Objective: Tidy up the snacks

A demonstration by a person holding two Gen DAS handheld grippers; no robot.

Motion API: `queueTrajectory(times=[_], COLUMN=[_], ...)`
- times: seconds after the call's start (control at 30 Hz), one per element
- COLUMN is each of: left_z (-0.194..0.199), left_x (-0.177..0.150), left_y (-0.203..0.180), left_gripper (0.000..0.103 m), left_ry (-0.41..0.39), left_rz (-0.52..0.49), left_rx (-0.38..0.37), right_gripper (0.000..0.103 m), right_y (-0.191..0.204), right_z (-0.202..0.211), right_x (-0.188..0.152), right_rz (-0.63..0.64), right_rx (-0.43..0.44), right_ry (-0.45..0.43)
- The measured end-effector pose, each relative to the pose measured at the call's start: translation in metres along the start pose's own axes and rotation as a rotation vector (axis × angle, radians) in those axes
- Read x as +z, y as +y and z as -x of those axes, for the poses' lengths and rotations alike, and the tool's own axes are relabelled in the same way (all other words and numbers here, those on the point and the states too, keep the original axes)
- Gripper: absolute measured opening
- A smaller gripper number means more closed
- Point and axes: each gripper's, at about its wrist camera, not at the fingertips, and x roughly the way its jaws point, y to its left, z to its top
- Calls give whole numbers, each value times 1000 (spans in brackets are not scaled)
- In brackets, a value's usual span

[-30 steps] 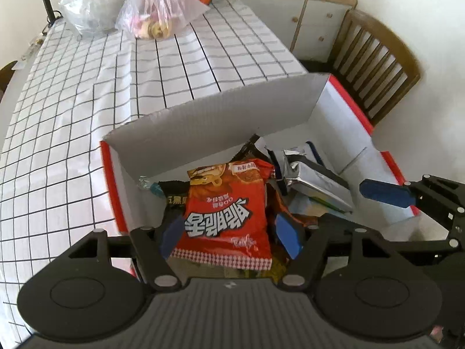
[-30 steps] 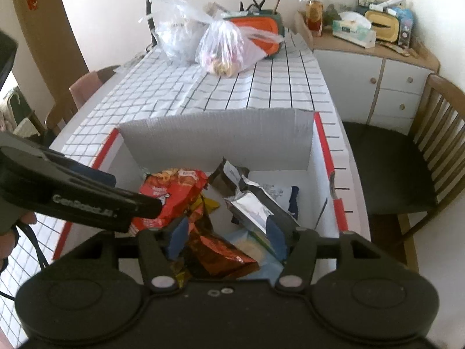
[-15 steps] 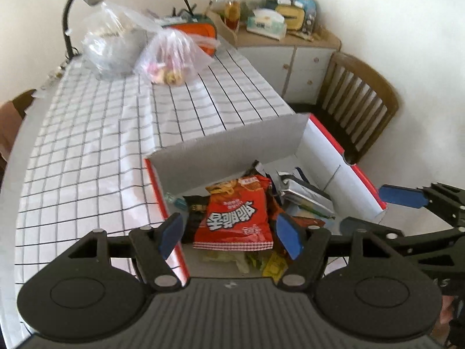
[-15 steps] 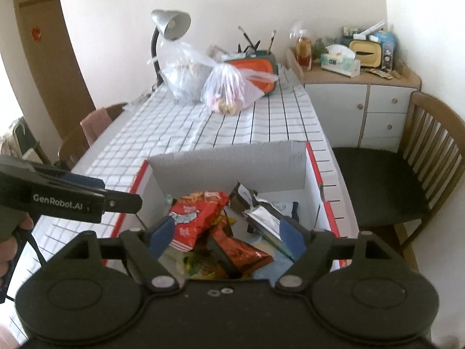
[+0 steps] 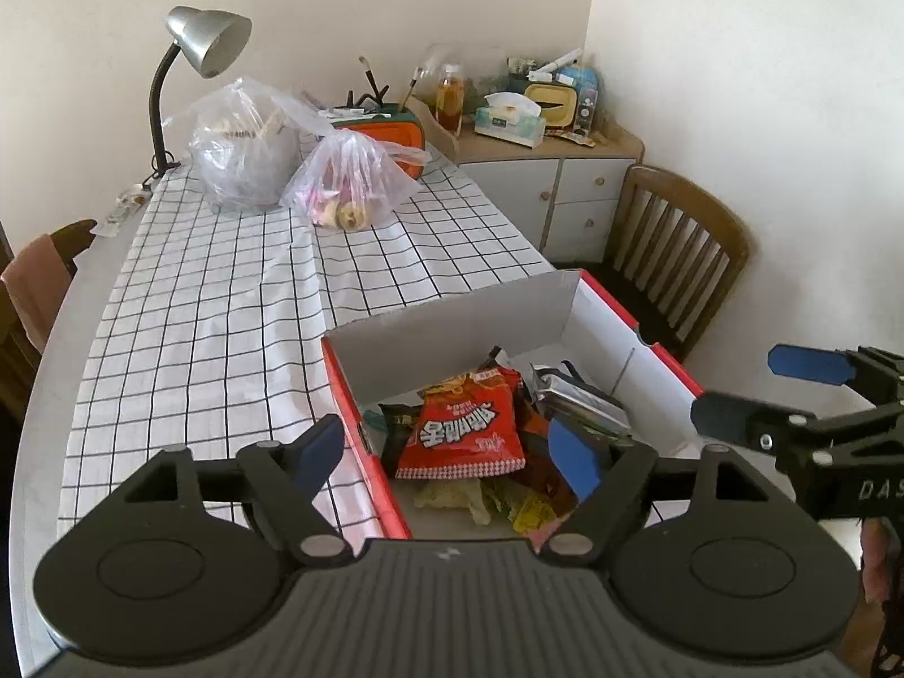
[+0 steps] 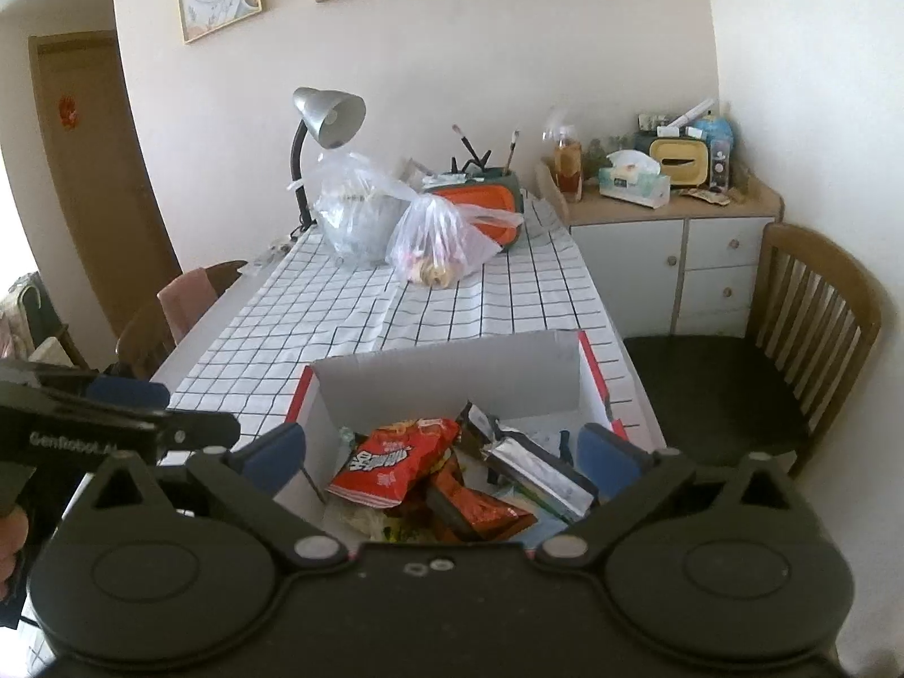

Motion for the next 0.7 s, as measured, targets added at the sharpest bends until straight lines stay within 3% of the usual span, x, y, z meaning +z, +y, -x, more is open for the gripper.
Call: queueTrajectory(times=[0.17, 0.33, 0.7], left_z=[12, 24, 34], left_x=[-9, -14, -19], left_y=[5, 7, 0], left_gripper=[86, 100, 101], left_ry=[-14, -46, -56], left_rz=[25, 47, 57], left_rx=[-11, -22, -10], right_gripper=[103, 103, 103], right_y=[1, 4, 3], right_z=[11, 18, 30], right_x=[-1, -2, -6], right_rz=[-16, -13, -36], right_rx=[3, 2, 0], right_ry=[-15, -26, -45])
